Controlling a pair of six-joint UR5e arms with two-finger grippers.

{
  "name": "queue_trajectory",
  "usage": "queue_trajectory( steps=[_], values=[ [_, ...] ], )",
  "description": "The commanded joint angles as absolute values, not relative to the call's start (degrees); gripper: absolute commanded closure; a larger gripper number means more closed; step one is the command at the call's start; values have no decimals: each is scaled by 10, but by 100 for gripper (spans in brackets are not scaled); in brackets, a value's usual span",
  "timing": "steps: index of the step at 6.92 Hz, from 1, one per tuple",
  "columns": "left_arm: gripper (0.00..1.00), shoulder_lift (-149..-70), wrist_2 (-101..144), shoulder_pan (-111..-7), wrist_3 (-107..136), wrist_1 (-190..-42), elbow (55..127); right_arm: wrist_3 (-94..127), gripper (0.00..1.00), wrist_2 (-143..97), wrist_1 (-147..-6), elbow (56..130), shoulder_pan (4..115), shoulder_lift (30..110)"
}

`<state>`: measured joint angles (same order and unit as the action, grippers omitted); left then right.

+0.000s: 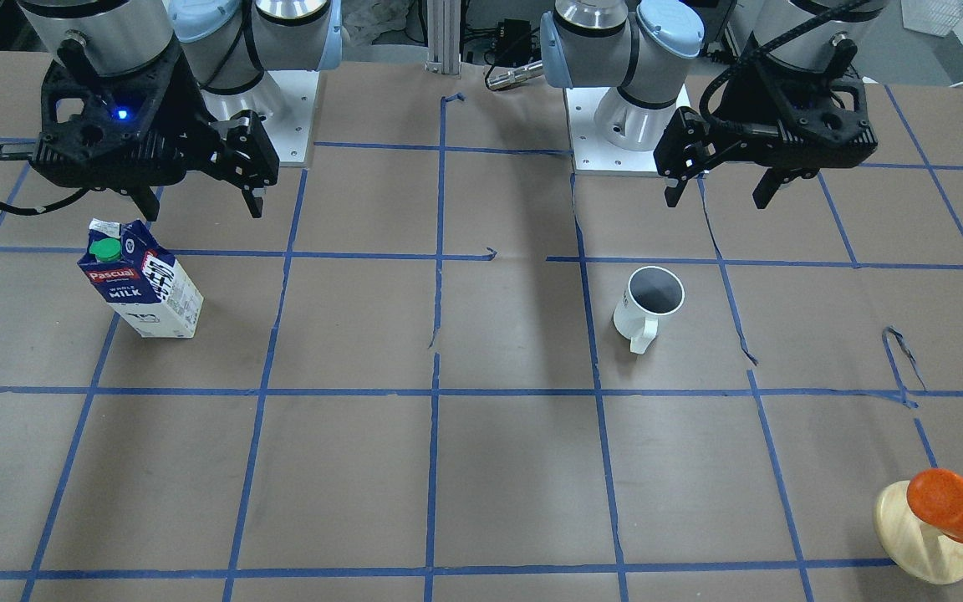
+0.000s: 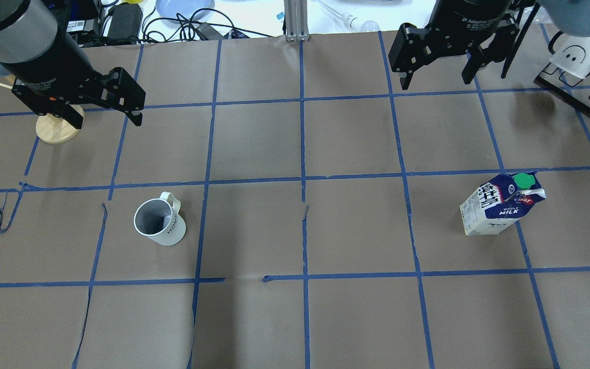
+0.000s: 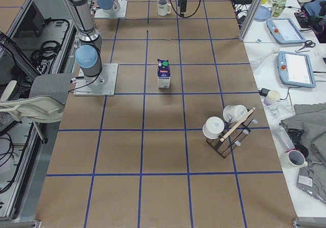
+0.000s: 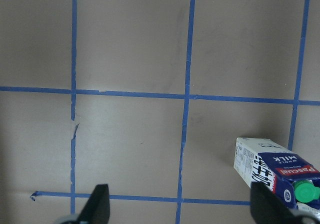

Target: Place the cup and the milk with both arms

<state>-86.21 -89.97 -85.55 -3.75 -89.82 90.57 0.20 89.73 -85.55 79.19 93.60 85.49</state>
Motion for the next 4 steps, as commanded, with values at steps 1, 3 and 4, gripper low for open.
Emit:
queue_trajectory(
  steps=[1, 3, 4],
  values=[
    [0, -863, -900, -853, -43, -896, 909, 2, 0, 897, -855, 792, 936, 854],
    [0, -872, -904, -838, -70, -895, 935, -4, 0, 899, -860, 803, 931, 851],
    [0, -882, -901, -818, -95, -839, 995, -17, 0, 902, -862, 820, 920, 852]
  ],
)
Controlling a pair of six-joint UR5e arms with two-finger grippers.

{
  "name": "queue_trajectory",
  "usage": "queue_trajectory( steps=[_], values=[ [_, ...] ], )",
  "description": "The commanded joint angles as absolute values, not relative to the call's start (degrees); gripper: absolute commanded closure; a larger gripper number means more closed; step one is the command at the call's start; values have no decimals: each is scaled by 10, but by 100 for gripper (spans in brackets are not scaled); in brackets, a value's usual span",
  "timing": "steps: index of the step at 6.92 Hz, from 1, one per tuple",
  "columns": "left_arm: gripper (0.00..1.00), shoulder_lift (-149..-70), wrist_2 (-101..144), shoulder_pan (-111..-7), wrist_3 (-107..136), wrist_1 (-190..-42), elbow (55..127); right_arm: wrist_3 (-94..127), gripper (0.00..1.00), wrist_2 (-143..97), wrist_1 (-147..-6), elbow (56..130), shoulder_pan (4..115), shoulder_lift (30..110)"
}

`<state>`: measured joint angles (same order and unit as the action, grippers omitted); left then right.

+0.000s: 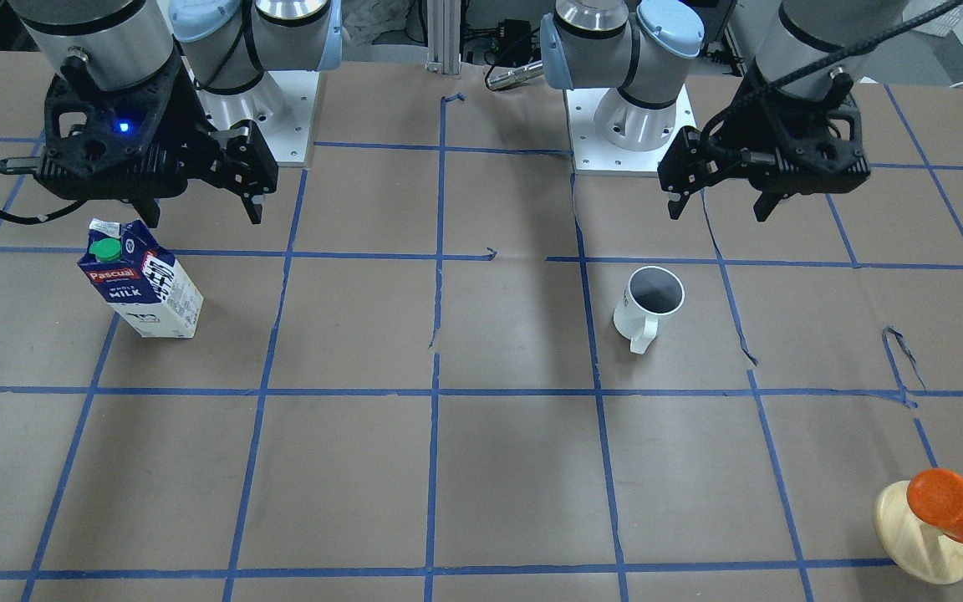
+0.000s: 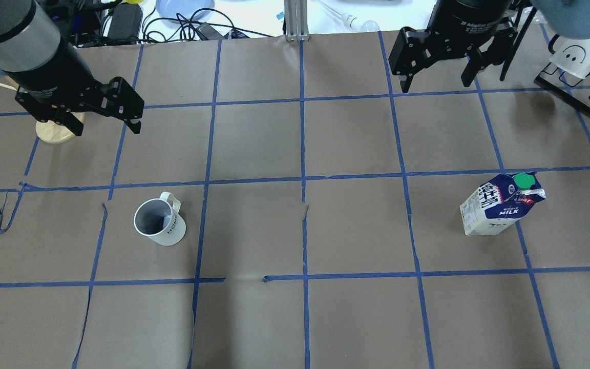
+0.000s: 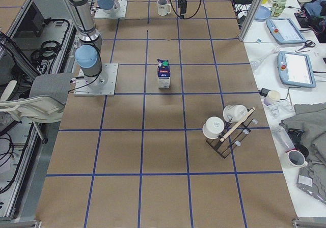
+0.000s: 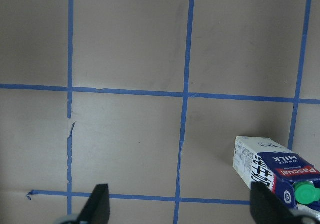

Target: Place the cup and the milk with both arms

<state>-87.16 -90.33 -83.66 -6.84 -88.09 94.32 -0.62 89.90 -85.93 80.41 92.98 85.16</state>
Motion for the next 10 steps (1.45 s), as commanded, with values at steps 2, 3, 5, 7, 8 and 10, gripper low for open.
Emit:
queue_trajectory(
  steps=[2, 3, 5, 7, 8, 10],
  values=[
    [0, -886, -904, -758, -140, -756, 1102, -115, 0, 904, -854, 825, 849, 854],
    [0, -895, -897, -712, -155, -735, 1133, -149, 0, 904, -859, 842, 806, 858],
    [0, -925, -868, -708, -150, -632, 1201, -166, 0, 914, -860, 851, 789, 859],
    [0, -945, -847, -708, -152, -610, 1225, -159, 0, 916, -859, 848, 792, 861],
    [9, -954, -846, -708, -151, -609, 1225, -150, 0, 906, -859, 842, 795, 861],
    [60, -964, -846, -708, -156, -607, 1225, -126, 0, 904, -860, 838, 821, 861]
  ],
)
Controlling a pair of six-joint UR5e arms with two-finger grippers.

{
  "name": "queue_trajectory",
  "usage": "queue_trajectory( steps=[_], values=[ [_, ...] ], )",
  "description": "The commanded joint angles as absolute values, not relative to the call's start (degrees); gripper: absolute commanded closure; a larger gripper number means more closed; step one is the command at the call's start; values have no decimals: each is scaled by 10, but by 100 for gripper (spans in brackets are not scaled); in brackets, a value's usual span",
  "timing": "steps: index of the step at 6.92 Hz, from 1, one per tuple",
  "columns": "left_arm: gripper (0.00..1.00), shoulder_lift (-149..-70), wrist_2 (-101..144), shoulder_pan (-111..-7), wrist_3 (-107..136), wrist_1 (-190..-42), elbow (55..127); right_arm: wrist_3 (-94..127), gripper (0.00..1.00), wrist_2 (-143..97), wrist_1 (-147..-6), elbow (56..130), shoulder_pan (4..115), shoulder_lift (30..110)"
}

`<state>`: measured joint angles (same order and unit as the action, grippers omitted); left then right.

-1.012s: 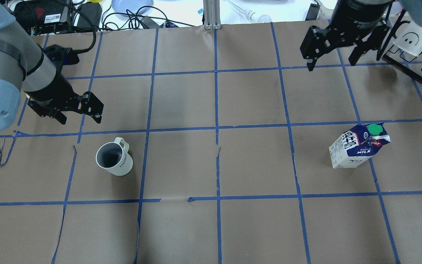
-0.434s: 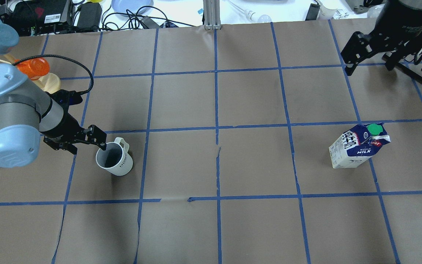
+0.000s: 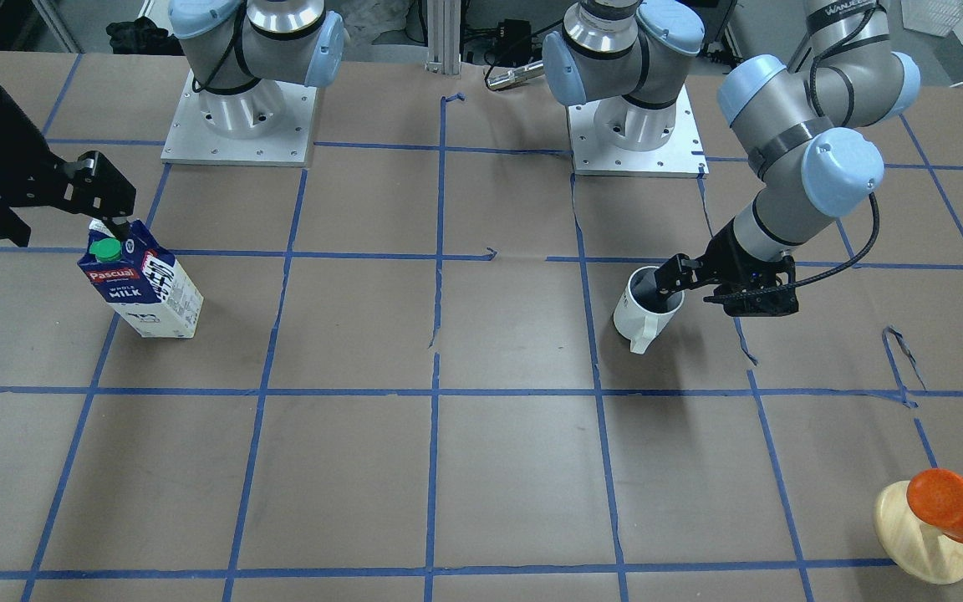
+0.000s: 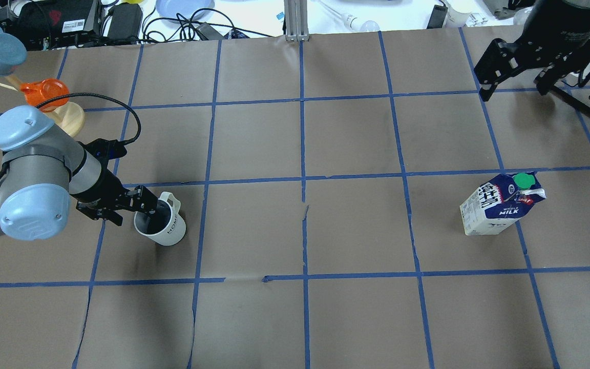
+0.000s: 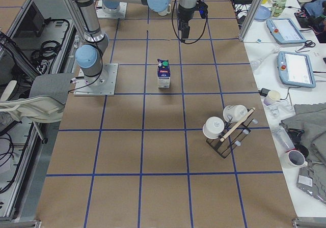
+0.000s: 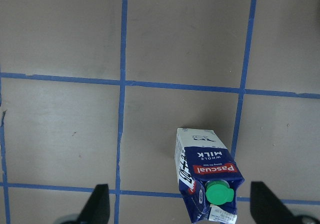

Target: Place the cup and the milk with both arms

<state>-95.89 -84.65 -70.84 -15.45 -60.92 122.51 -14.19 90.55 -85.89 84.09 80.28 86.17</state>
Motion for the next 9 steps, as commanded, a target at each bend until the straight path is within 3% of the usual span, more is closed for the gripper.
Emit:
queue_trajectory(
  steps=[1, 3, 5, 7, 9],
  values=[
    [79, -965, -845, -708, -155, -599, 1225, -129, 0, 907, -860, 837, 822, 858],
    [96, -959, -842, -713, -153, -599, 1223, -158, 0, 921, -860, 848, 810, 855],
    [97, -948, -818, -740, -110, -605, 1192, -193, 0, 959, -862, 892, 776, 860],
    [96, -969, -802, -843, 27, -613, 1131, -194, 0, 978, -864, 935, 771, 860],
    [95, -990, -802, -940, 150, -602, 1123, -204, 0, 987, -873, 949, 767, 860]
  ],
)
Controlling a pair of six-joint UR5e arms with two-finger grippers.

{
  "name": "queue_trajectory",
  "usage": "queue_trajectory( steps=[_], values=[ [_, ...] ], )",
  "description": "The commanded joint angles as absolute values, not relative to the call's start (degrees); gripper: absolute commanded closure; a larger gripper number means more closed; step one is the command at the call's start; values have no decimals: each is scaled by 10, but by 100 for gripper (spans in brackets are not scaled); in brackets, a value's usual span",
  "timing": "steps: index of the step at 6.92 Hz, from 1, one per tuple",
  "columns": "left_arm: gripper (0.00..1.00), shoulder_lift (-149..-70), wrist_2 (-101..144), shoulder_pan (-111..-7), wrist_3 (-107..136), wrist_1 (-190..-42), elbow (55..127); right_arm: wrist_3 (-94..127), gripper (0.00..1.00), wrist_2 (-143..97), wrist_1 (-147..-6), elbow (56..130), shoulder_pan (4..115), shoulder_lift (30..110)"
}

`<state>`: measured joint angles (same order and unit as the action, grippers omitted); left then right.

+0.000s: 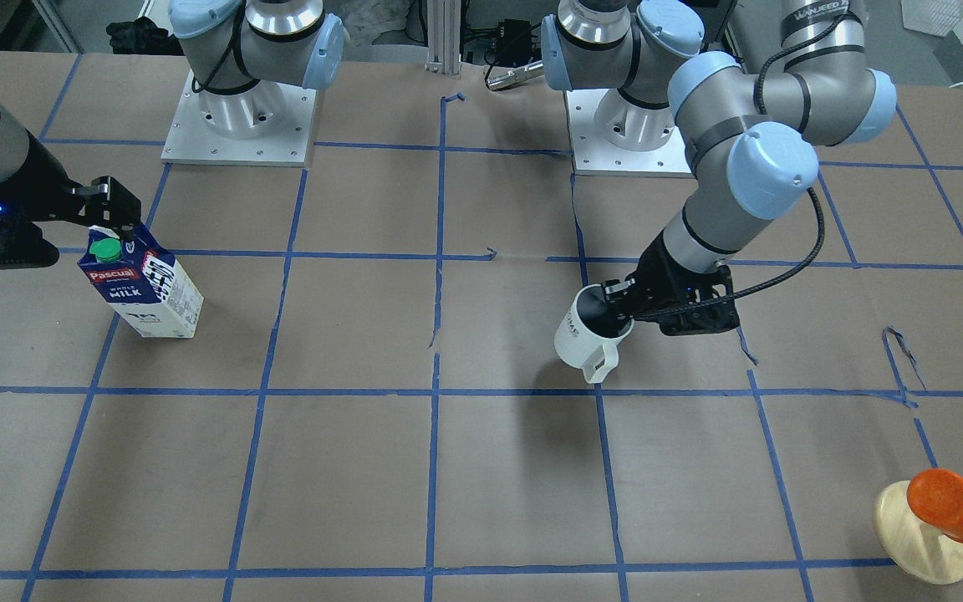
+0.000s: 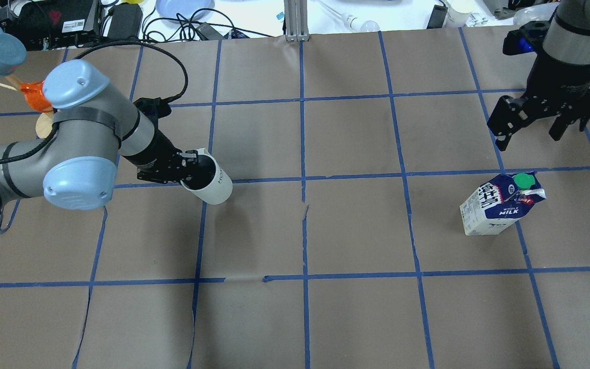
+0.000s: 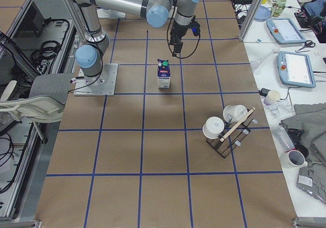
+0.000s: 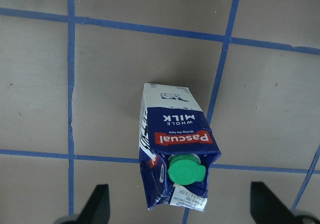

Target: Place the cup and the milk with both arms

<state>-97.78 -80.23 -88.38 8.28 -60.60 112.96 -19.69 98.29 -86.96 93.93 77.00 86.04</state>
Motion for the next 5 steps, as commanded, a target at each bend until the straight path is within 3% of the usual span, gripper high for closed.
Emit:
queue_trajectory(
  steps=[1, 2, 5],
  values=[
    [96, -1004, -801, -991, 202, -563, 1123, -206, 0, 987, -874, 955, 759, 861],
    [96, -1010, -807, -1049, 279, -531, 1122, -206, 0, 986, -881, 964, 759, 862],
    [96, -1038, -832, -1095, 310, -511, 1123, -224, 0, 988, -954, 1040, 755, 881]
  ],
)
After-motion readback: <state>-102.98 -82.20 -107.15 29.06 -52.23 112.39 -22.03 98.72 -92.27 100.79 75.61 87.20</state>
